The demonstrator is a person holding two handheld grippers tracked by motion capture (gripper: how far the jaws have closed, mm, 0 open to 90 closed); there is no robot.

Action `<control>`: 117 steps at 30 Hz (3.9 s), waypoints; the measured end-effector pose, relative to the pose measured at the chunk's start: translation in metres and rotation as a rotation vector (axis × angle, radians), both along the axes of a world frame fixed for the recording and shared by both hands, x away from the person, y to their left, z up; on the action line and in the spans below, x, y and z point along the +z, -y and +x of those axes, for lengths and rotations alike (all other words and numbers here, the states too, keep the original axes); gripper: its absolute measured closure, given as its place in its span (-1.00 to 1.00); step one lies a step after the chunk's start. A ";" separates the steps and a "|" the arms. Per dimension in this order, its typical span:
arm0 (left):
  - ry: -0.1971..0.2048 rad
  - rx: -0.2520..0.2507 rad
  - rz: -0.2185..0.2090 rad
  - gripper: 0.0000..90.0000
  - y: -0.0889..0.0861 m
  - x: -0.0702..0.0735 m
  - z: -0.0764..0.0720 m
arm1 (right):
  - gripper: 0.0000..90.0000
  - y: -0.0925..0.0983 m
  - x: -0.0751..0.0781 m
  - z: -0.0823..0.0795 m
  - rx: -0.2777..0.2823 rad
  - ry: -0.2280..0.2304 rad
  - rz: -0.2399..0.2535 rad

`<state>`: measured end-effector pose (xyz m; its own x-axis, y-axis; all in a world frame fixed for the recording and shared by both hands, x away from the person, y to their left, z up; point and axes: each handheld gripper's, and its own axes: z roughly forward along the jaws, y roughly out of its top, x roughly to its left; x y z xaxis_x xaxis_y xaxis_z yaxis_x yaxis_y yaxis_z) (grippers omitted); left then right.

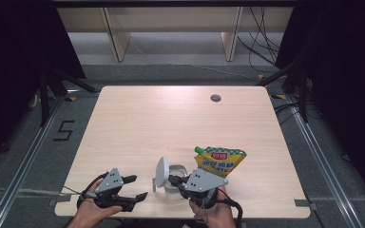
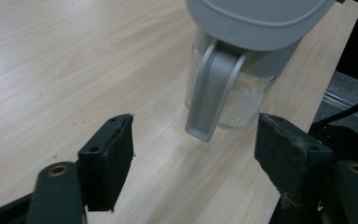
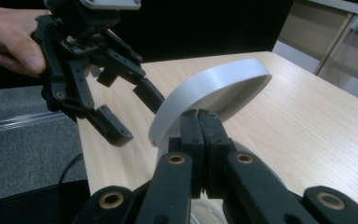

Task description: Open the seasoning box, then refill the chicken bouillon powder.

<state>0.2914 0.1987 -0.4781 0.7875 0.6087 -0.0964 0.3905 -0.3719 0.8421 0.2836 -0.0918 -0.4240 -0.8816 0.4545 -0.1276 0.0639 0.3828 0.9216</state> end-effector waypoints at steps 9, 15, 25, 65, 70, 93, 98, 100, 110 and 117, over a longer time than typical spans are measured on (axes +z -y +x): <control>-0.004 0.049 0.007 -0.55 -0.007 -0.006 -0.001 | 0.99 -0.014 0.002 -0.004 0.032 0.006 -0.009; 0.018 0.057 0.011 -0.53 -0.011 -0.005 0.001 | 0.94 0.002 0.003 -0.007 0.023 -0.002 0.010; 0.009 0.017 -0.005 -0.54 0.000 -0.010 -0.004 | 0.85 0.049 -0.008 -0.016 -0.047 -0.032 0.059; 0.019 0.017 -0.034 -0.60 0.004 -0.010 -0.004 | 0.50 0.167 -0.043 -0.016 -0.277 -0.124 0.026; 0.016 0.011 -0.038 -0.61 0.005 -0.011 -0.004 | 0.18 0.174 -0.049 -0.008 -0.328 -0.147 0.030; 0.019 -0.028 -0.011 -0.61 0.010 -0.013 -0.001 | -0.59 0.167 -0.063 0.020 -0.293 -0.155 0.087; 0.035 -0.039 -0.016 -0.61 0.012 -0.014 0.000 | -0.63 0.164 -0.066 0.027 -0.263 -0.155 0.111; 0.022 -0.022 -0.014 -0.61 0.013 -0.014 -0.003 | -0.63 0.161 -0.067 0.027 -0.266 -0.171 0.107; 0.042 -0.054 -0.031 -0.60 0.013 -0.010 -0.003 | -0.64 0.152 -0.075 0.043 -0.206 -0.105 0.080; 0.048 -0.059 -0.014 -0.60 0.013 -0.011 -0.005 | -0.62 0.148 -0.078 0.047 -0.195 -0.096 0.070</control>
